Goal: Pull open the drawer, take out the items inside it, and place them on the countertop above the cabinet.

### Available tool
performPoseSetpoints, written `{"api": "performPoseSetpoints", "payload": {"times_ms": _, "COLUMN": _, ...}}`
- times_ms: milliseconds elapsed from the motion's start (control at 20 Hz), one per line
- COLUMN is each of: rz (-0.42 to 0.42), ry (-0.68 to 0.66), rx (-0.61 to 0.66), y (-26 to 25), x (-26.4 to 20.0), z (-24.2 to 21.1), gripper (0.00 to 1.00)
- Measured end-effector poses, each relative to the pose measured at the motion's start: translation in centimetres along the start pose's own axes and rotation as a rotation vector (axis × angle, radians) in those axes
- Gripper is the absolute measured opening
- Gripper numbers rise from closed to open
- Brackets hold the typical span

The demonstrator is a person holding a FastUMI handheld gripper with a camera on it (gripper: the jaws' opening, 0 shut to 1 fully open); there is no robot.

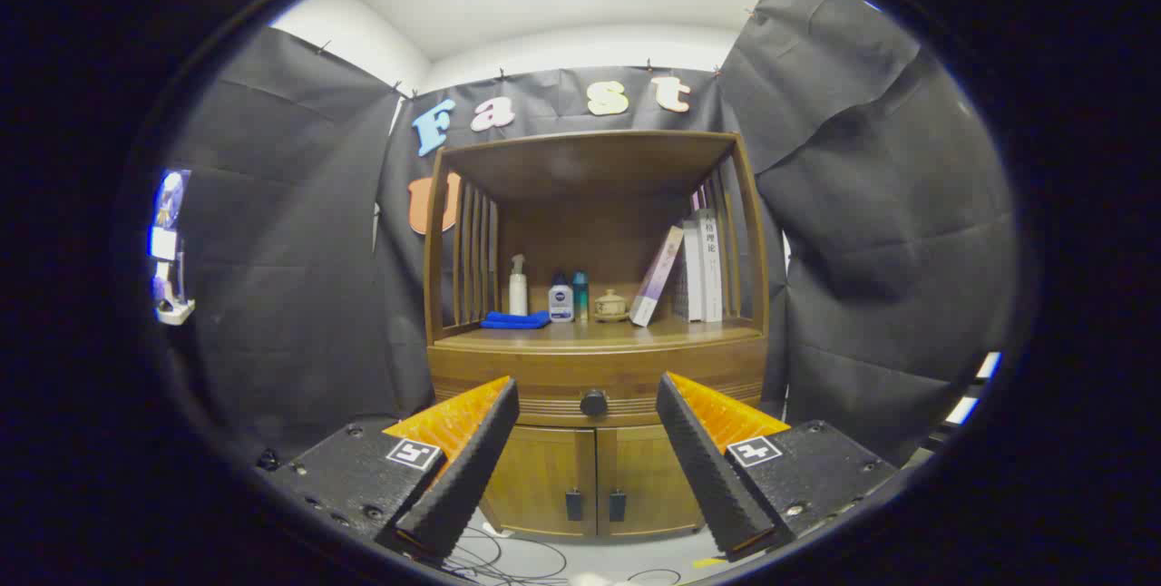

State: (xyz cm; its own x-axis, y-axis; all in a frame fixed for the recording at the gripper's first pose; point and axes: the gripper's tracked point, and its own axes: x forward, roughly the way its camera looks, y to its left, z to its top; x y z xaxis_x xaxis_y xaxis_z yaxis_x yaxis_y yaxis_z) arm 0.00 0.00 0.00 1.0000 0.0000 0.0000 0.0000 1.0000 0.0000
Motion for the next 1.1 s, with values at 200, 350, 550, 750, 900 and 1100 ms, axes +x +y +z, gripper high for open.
{"api": "performPoseSetpoints", "payload": {"times_ms": 200, "rz": -0.001, "ry": 0.018, "rx": 0.002, "y": 0.2, "x": 0.2, "z": -0.3, "gripper": 1.00}}
{"api": "performPoseSetpoints", "payload": {"times_ms": 350, "rz": -0.004, "ry": 0.050, "rx": 0.010, "y": 0.1, "x": 0.4, "z": -1.2, "gripper": 1.00}}
{"api": "performPoseSetpoints", "payload": {"times_ms": 550, "rz": -0.003, "ry": 0.060, "rx": 0.007, "y": 0.3, "x": 0.5, "z": -1.6, "gripper": 1.00}}
{"api": "performPoseSetpoints", "payload": {"times_ms": 750, "rz": -0.002, "ry": 0.065, "rx": 0.003, "y": 0.4, "x": 0.5, "z": -1.9, "gripper": 1.00}}
{"api": "performPoseSetpoints", "payload": {"times_ms": 900, "rz": -0.007, "ry": 0.071, "rx": 0.006, "y": 0.2, "x": 0.5, "z": -2.0, "gripper": 1.00}}
{"api": "performPoseSetpoints", "payload": {"times_ms": 1100, "rz": -0.015, "ry": 0.072, "rx": 0.017, "y": -0.2, "x": 0.6, "z": -2.1, "gripper": 1.00}}
